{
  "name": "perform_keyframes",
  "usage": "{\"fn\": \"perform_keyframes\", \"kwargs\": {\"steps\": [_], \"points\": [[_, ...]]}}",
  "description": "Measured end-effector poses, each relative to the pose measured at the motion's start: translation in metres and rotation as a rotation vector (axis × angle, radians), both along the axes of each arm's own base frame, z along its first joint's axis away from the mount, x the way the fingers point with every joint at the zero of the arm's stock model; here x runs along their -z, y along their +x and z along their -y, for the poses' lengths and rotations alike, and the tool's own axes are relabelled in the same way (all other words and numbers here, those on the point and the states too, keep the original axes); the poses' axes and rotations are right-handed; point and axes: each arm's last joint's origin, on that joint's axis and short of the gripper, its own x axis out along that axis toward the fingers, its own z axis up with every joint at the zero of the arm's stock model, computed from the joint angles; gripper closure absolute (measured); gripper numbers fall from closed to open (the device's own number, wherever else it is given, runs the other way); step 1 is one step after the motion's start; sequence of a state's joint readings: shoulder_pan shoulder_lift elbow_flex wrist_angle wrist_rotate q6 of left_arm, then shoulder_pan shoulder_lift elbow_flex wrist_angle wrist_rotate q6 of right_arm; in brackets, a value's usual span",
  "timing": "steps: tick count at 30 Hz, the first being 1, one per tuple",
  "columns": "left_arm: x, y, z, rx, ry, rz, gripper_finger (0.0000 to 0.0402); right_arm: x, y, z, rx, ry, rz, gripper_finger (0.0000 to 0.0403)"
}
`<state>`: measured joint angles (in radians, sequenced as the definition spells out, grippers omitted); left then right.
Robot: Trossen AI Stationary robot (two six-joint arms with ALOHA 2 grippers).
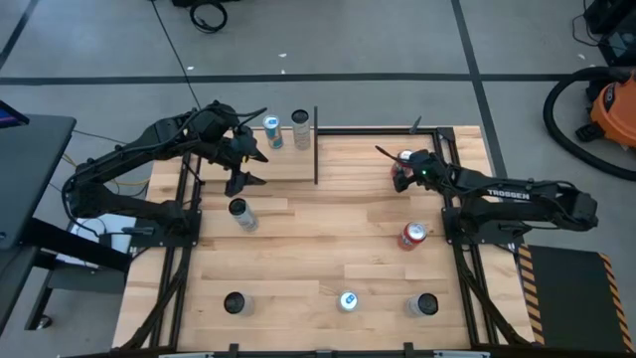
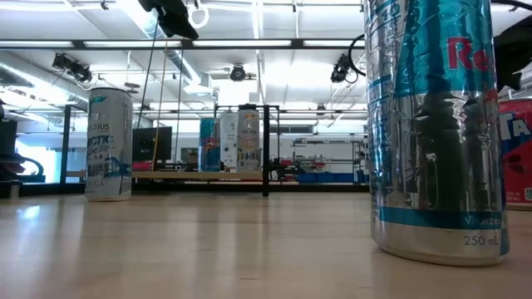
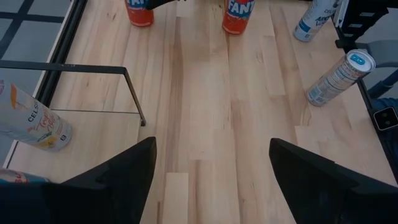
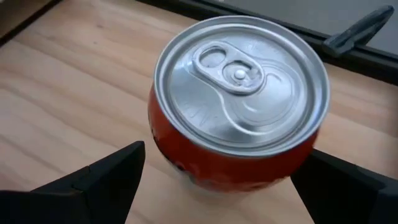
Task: Place canned beverage on shelf
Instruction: Put the top orange soda can on the shelf
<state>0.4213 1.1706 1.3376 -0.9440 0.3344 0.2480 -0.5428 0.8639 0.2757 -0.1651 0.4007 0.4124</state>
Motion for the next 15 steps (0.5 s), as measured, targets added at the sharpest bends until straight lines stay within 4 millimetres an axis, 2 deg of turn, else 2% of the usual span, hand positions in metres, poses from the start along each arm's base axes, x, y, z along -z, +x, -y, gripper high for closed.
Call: {"fn": "perform_keyframes", "kwargs": {"steps": [11,15], "points": [[-0.001,0.001,0.000,0.000,0.004,0.009,0.0088,0.021,-0.009,0.000,0.037,-0.054,0.065,0.0015],[-0.002,0.002,-0.001,-0.003,0.006,0.023,0.0088,0.025,-0.010,0.000,0.025,-0.079,0.066,0.0037]]}}
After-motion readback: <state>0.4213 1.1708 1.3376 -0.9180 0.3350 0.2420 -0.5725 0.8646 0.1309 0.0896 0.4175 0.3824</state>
